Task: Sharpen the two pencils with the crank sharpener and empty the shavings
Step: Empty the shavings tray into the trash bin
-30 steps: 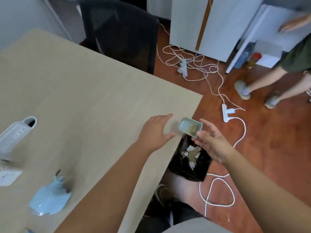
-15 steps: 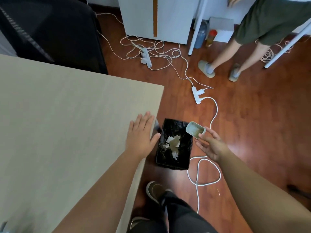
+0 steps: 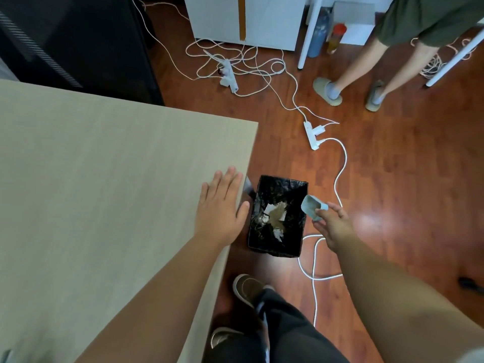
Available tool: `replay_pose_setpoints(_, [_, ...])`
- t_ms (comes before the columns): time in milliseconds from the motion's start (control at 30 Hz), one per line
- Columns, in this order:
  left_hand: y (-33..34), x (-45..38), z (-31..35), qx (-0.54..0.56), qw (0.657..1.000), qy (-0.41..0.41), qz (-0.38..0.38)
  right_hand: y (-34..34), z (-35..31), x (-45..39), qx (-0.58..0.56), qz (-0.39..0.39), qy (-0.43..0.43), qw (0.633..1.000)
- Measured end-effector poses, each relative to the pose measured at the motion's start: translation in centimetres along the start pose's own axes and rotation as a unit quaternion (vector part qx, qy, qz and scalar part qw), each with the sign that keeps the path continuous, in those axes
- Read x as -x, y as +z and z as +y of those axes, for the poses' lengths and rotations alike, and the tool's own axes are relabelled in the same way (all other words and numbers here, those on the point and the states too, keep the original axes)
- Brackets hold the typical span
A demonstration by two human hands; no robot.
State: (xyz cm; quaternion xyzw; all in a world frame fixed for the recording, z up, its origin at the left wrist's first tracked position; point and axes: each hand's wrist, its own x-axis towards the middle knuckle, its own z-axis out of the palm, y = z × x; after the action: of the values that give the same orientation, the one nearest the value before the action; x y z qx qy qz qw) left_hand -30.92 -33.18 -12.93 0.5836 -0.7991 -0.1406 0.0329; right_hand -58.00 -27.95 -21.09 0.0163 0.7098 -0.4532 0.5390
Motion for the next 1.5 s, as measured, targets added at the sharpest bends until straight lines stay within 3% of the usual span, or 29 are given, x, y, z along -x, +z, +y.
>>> replay_pose_setpoints(267, [0.2,0.0,-0.1,-0.001,1.000,-0.004,0.000,0.1,0.6,-0.9,0.123,0.050,-0.049,0.990])
replay_pose_setpoints(433, [0.1,0.1,0.1,0.003,1.000,-0.006,-0.001,0.7,0.4,-1.2,0.238,0.061,-0.116,0.962])
replay_pose_setpoints(667, [0.1,0.1,0.1,0.003,1.000,-0.010,-0.002,2.2,0.8,-1.2,0.428,0.043,-0.235,0.872])
replay_pose_setpoints(1000, [0.1,0.1,0.1,0.003,1.000,-0.009,0.002,2.9,1.2,-0.9,0.602,0.025,-0.307,0.737])
replay_pose_setpoints(1233, [-0.1,0.1,0.2,0.004,1.000,-0.009,0.000,3.1,1.2,-0.5,0.630,0.023,-0.328,0.704])
replay_pose_setpoints(1367, [-0.1,0.0,0.3,0.003,1.000,-0.011,0.003,3.0,1.2,-0.7,0.560,0.034,-0.311,0.767])
replay_pose_setpoints(1500, [-0.1,0.1,0.3,0.004,1.000,-0.009,0.003,3.0,1.8,-0.4,0.583,0.007,-0.337,0.739])
